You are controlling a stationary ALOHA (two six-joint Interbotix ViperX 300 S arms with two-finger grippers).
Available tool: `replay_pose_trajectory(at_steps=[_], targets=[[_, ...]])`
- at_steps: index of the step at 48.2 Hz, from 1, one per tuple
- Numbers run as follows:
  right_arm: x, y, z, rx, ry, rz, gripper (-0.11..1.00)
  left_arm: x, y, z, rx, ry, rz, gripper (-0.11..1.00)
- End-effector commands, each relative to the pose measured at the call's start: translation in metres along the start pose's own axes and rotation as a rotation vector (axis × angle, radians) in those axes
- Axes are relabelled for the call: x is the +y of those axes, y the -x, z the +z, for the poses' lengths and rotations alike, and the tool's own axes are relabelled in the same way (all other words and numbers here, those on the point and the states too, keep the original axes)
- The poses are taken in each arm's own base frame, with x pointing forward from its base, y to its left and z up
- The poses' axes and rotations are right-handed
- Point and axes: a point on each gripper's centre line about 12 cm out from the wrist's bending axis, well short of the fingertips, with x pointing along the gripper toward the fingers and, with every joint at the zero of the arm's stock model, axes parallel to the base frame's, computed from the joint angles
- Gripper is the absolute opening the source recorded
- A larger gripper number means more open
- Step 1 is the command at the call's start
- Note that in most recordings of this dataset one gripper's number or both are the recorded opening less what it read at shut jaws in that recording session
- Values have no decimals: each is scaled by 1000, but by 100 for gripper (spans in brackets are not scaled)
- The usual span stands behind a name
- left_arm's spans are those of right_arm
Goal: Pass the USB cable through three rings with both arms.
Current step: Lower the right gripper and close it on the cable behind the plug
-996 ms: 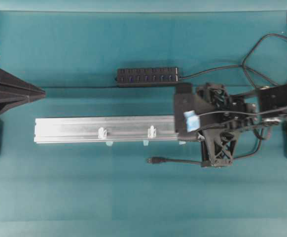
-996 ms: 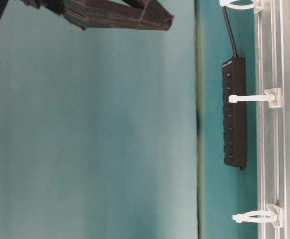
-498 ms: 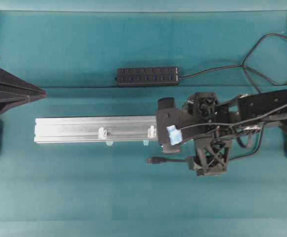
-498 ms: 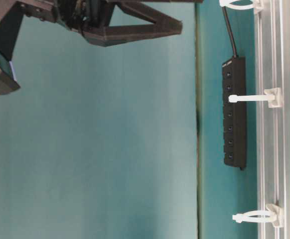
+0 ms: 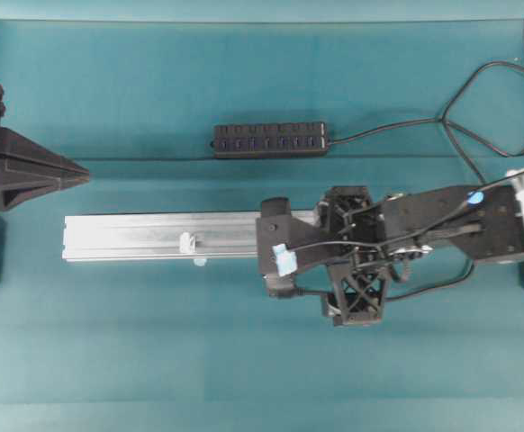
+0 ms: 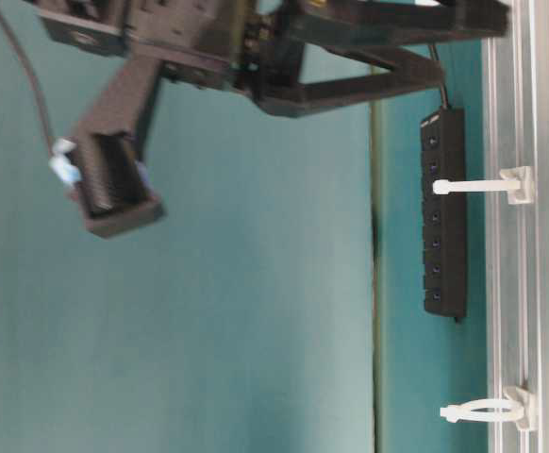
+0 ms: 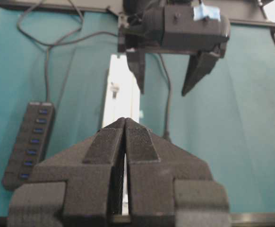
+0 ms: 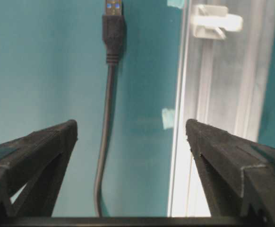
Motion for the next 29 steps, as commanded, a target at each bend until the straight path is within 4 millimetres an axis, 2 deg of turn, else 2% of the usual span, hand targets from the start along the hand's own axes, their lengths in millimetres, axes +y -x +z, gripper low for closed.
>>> replay_pose_trajectory(at_steps=[1, 17, 29], targets=[[1, -3, 6, -18, -16, 1, 76, 0, -1, 4, -9, -2, -2, 2], [3, -30, 7, -6, -142, 2, 76, 0, 1, 2, -9, -3, -2, 2], [12, -47, 2, 24, -128, 5, 71, 0, 0, -5, 6, -1, -3, 2]])
